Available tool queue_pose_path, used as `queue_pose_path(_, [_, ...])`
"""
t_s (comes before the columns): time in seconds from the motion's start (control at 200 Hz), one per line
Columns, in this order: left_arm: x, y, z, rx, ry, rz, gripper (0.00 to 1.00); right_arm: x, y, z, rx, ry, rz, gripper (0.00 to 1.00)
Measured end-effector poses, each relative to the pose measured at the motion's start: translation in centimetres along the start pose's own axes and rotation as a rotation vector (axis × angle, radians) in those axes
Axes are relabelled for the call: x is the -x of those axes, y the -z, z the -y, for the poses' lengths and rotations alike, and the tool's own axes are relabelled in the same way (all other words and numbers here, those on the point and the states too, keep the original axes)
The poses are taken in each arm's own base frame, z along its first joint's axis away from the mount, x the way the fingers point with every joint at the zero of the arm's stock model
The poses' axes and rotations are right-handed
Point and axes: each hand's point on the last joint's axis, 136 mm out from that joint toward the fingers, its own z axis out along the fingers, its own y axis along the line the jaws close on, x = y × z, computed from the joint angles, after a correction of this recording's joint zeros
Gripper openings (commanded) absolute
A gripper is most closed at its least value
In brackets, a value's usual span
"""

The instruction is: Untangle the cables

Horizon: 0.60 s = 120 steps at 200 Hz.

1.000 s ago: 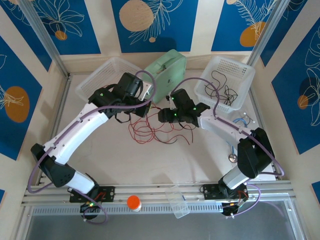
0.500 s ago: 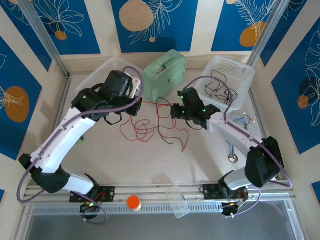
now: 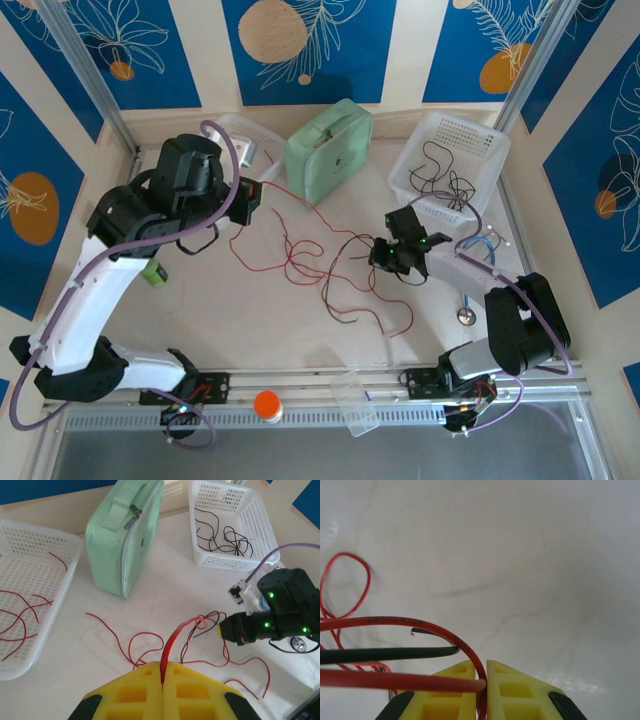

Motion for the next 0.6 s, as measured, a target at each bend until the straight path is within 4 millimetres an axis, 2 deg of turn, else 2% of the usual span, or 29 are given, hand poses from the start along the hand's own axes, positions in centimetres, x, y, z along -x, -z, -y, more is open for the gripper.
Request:
queue_pose_path(0.14, [1.2,0.2,0.2,-0.001,-0.001,0.026,0.00,-1.0,-0.5,0.9,-0.006,-0.035,-0.028,0.25])
queue_pose_path(0.295, [3.6,2.6,0.0,0.013,0.002,0.114,0.00,-0.2,-0.2,1.8,-0.012,-0.072,-0.015,0.27])
queue_pose_path(0.465, [4.7,3.8,-0.7,0.051,-0.006,0.163,0.00,1.5,0.4,2.5,-0.014,-0.084,0.017,0.26])
queue_pose_path(0.6, [4.8,4.0,-1.4,0.090,-0.009,0.174,0.00,4.1,1.1,2.1,-0.006,-0.074,0.061,0.23])
